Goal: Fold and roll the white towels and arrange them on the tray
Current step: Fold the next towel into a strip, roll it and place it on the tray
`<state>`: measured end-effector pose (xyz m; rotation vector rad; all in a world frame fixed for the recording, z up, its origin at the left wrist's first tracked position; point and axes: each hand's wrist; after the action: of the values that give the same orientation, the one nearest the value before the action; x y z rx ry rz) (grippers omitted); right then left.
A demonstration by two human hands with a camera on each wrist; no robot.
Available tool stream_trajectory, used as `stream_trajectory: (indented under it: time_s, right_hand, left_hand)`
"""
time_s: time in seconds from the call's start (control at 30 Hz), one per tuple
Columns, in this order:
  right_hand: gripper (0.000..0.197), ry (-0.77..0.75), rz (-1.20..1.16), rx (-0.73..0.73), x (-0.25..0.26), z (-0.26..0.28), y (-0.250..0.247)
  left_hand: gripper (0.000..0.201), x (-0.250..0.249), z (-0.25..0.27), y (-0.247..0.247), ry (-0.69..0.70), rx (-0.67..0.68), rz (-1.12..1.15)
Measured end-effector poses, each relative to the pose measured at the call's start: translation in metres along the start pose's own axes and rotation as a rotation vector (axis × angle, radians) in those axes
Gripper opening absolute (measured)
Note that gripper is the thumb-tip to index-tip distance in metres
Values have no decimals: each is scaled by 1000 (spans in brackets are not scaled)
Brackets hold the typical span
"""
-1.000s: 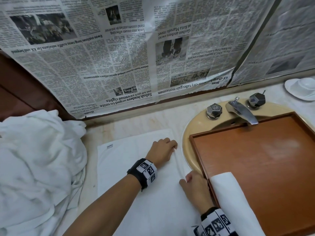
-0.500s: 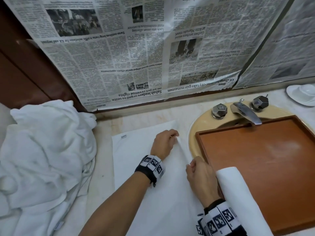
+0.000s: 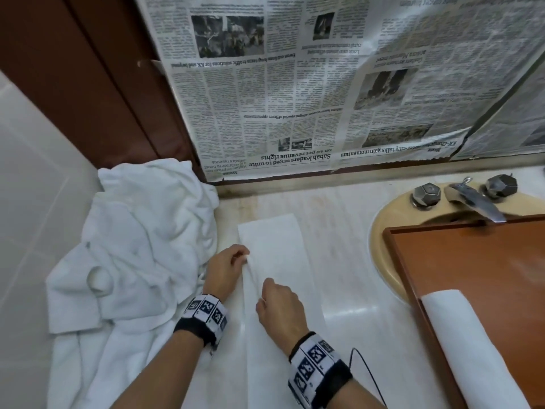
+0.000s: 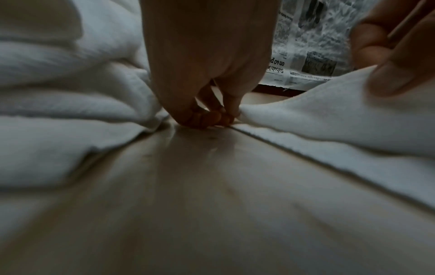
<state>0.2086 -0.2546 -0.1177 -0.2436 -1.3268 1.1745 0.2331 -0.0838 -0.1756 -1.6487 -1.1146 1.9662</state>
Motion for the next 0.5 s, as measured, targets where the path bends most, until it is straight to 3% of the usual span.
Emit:
stream_trajectory:
  time_s: [0.23, 0.37, 0.5]
  right_hand:
    - [12, -8, 14, -8, -1, -3, 18]
    - [10, -37, 6, 100, -4, 1, 27]
    - [25, -85, -167, 203, -22, 6, 14]
  left_hand:
    - [15, -7, 0, 1, -124, 19, 31]
    - [37, -10, -3, 0, -145, 67, 2]
    - [35, 2, 4, 1, -75, 21, -109]
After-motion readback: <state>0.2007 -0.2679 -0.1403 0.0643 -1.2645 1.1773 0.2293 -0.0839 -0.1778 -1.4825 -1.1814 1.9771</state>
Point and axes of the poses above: each hand's wrist, its own z-axis away from the middle knuckle, its own y-axis out of the palm, x = y × z, and after that the axes turned 8 degrees about -z, right-handed
